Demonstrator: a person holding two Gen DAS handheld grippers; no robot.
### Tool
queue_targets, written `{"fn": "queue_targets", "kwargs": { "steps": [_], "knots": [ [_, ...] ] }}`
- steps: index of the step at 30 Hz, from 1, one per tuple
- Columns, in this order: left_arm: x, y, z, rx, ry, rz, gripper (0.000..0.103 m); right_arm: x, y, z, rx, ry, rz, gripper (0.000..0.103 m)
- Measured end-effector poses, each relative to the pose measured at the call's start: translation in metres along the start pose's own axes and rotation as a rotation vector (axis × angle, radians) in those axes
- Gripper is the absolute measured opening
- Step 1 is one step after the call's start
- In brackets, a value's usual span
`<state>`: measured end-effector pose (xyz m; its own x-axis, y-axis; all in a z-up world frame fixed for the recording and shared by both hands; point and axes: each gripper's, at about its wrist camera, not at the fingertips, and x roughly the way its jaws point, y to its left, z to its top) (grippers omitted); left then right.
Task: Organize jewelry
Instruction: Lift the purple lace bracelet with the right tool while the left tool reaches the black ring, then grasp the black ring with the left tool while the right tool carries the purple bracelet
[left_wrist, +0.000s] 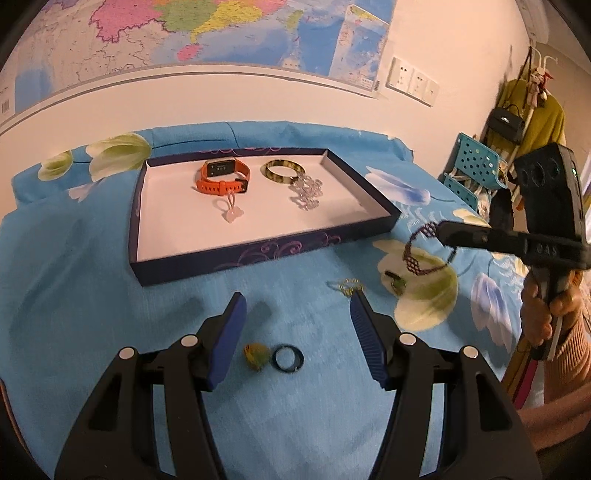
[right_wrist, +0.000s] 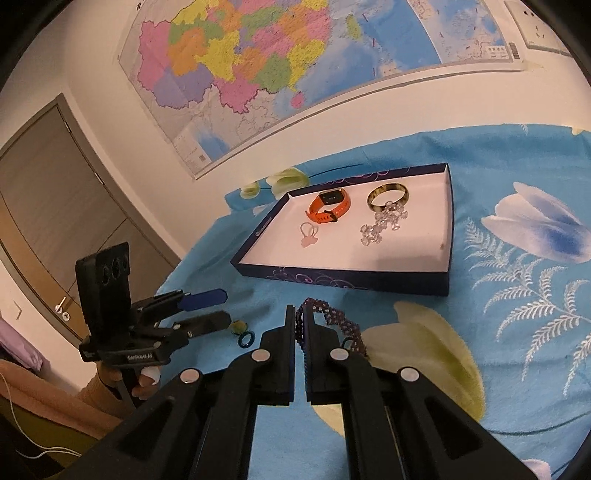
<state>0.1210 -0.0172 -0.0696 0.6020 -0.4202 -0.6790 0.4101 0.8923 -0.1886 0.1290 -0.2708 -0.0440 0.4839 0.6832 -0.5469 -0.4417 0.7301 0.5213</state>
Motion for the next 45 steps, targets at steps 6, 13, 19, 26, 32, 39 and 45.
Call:
{"fn": "queue_targets", "kwargs": {
  "steps": [6, 13, 19, 26, 32, 39, 45],
  "knots": [
    [-0.001, -0.003, -0.018, 0.013, 0.033, 0.013, 0.058, 0.005, 0.001, -0.005, 0.006, 0.009, 0.012, 0.003],
    [0.000, 0.002, -0.023, -0.004, 0.047, 0.028, 0.057, 0.008, 0.005, -0.009, 0.002, 0.013, 0.010, 0.003],
    [0.002, 0.001, -0.025, 0.010, 0.057, 0.047, 0.052, 0.010, 0.002, -0.011, 0.013, 0.019, -0.001, 0.003],
    [0.017, -0.015, -0.030, 0.053, 0.121, 0.021, 0.046, 0.014, 0.001, -0.012, 0.021, 0.028, -0.001, 0.003],
    [0.027, -0.007, -0.028, 0.012, 0.134, 0.039, 0.046, 0.017, 0.001, -0.013, 0.019, 0.035, 0.001, 0.003],
    [0.031, -0.007, -0.027, 0.030, 0.129, 0.102, 0.026, 0.020, 0.004, -0.011, 0.006, 0.037, -0.007, 0.003],
    [0.029, -0.003, -0.026, 0.025, 0.122, 0.111, 0.023, 0.024, 0.005, -0.008, 0.002, 0.035, -0.001, 0.003]
  ]
}}
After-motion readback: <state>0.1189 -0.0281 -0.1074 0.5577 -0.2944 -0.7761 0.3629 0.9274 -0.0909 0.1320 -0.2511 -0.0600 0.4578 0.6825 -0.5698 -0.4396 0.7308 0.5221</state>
